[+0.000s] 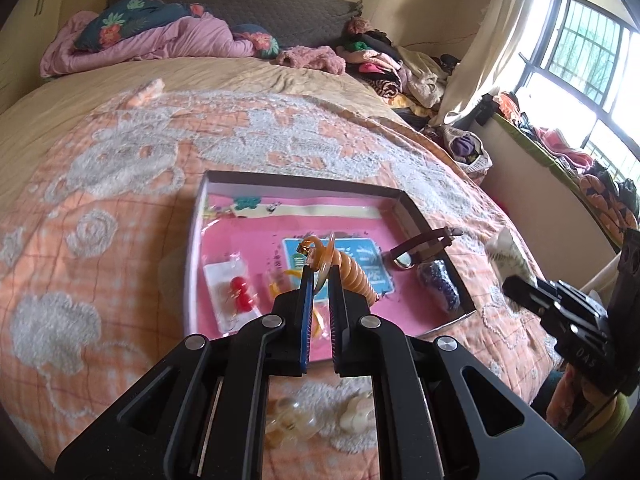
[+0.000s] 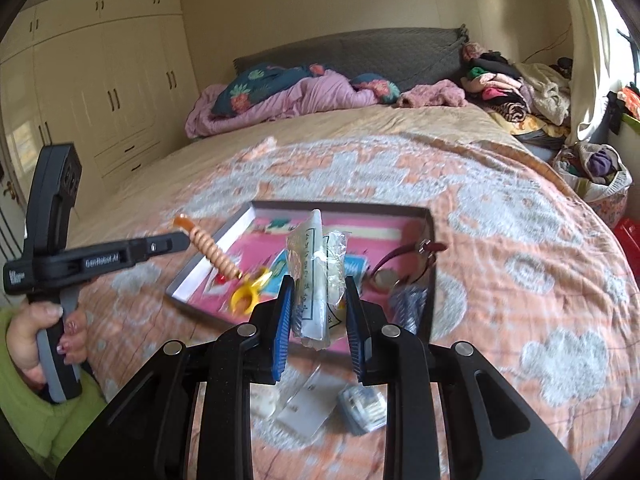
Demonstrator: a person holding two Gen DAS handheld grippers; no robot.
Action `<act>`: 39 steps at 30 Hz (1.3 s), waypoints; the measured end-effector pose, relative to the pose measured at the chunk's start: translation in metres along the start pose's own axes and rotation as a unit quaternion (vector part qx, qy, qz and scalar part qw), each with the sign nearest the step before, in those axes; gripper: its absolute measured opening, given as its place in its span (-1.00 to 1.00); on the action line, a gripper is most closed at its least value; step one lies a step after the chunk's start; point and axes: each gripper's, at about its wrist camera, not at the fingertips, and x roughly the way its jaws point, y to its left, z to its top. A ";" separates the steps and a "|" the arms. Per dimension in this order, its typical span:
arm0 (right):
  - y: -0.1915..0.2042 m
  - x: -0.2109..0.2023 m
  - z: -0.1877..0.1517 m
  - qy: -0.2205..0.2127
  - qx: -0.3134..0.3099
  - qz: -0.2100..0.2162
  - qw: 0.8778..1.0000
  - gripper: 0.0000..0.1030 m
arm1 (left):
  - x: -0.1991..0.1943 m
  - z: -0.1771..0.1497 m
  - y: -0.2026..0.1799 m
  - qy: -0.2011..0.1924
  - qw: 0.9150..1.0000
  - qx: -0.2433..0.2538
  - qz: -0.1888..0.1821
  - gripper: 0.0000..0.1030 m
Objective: Organize jewelry
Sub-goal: 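Carry the clear packet into the grey box and release while the left tool drops the hair tie inside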
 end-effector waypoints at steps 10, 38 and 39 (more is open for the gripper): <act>-0.021 0.008 0.006 -0.005 0.017 -0.021 1.000 -0.54 | 0.028 0.002 -0.018 0.010 1.000 0.013 -0.008 -0.96; -0.022 0.075 -0.022 0.069 0.013 -0.018 0.997 -0.54 | 0.075 -0.020 -0.015 0.063 0.998 0.019 -0.009 -0.96; -0.022 0.077 -0.022 0.071 0.013 -0.018 0.997 -0.54 | 0.075 -0.021 -0.015 0.063 0.998 0.018 -0.009 -0.96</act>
